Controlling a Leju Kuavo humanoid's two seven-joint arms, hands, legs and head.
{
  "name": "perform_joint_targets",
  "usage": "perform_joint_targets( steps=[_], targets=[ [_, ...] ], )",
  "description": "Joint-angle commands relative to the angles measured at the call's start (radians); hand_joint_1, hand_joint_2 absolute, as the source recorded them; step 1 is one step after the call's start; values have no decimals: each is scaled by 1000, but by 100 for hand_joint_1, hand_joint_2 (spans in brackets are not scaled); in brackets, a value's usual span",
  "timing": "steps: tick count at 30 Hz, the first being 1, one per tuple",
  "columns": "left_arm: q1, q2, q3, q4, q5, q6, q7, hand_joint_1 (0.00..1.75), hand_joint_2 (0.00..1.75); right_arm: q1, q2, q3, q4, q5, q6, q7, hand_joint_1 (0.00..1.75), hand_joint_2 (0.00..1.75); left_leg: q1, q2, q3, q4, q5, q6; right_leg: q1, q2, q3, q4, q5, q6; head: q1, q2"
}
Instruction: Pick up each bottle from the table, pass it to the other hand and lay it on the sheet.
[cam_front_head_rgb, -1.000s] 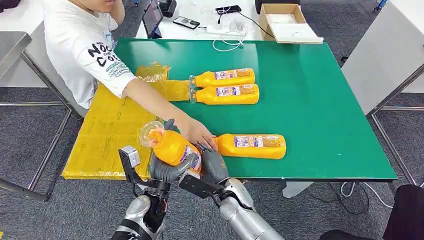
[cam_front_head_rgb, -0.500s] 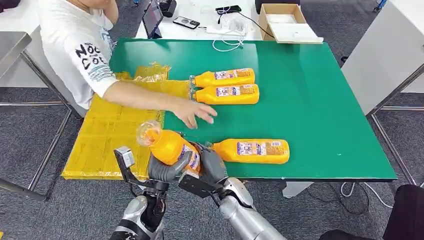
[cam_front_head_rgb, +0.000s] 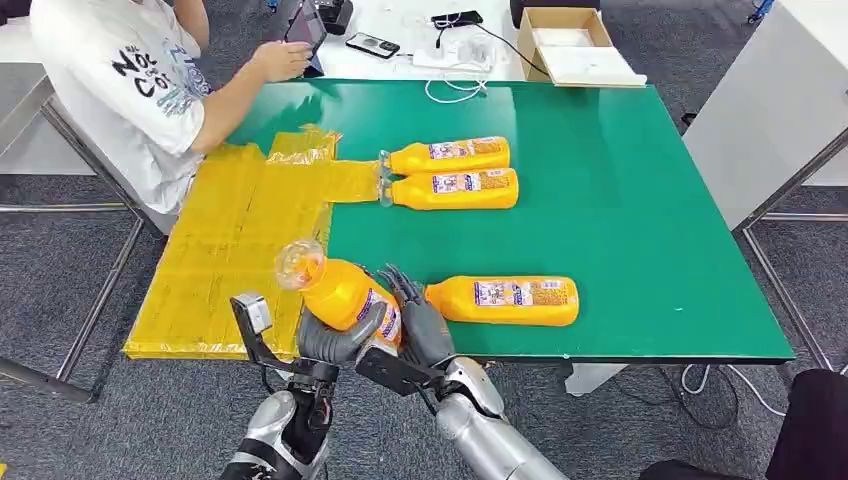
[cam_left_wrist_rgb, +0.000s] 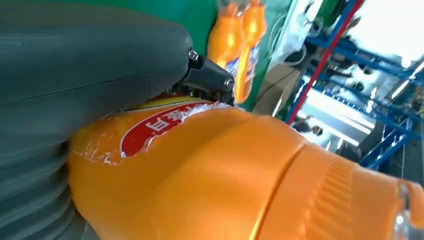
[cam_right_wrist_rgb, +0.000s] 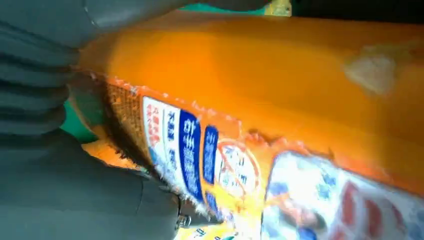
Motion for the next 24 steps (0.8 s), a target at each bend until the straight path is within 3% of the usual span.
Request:
perform_joint_targets(
  steps=[1,2,7,12,17,19,21,22,23,24],
  targets=[
    [-185,5,103,74,-159,284,-142,175,175,41,-28,-12,-214,-37,8,-36,0,0,1,-2,2,1,-1,0,1,-3,3,1,-2,-3,0,0],
    [-211,8,132,94,-219,389,-184,175,175,45,-25,-10,-235,-44,3,-51,0,0,1,-1,1,1,0,0,1,-3,1,1,-1,-2,0,0],
    [-317,51,242,136,-331,578,-190,175,175,61,-11,-1,-329,-94,-35,-106,0,0,1,1,2,0,0,0,1,0,2,0,0,-2,0,0],
    [-337,60,268,155,-343,590,-190,175,175,74,-18,7,-371,-108,-59,-115,0,0,1,2,7,0,-2,0,1,0,7,0,-2,-3,0,0],
    [-403,121,257,271,-454,741,-190,175,175,121,-26,-14,-501,-160,-140,-146,0,0,0,1,2,-1,0,0,1,0,3,0,0,-2,0,0],
    [-464,141,326,434,-692,778,-189,175,175,147,-39,-26,-589,-210,-192,-146,0,0,0,0,3,-1,1,-1,1,-1,4,0,-1,-2,0,0],
    [-485,118,464,486,-924,778,-179,175,175,157,-44,-41,-624,-227,-221,-146,0,0,0,-1,6,-1,0,0,1,-2,6,0,-2,-3,0,0],
    [-491,118,530,506,-1184,778,-106,175,175,164,-46,-55,-646,-251,-231,-146,0,0,1,0,3,0,1,0,1,0,3,0,0,-2,0,0],
    [-485,128,539,504,-1271,778,-74,175,175,166,-48,-58,-655,-255,-234,-146,0,175,1,1,6,-1,0,0,1,0,6,0,-1,-3,0,0],
    [-502,152,511,569,-1401,778,13,175,175,168,-49,-64,-658,-265,-234,-146,0,175,1,2,5,0,0,0,1,1,4,0,0,-2,0,0]
  ],
)
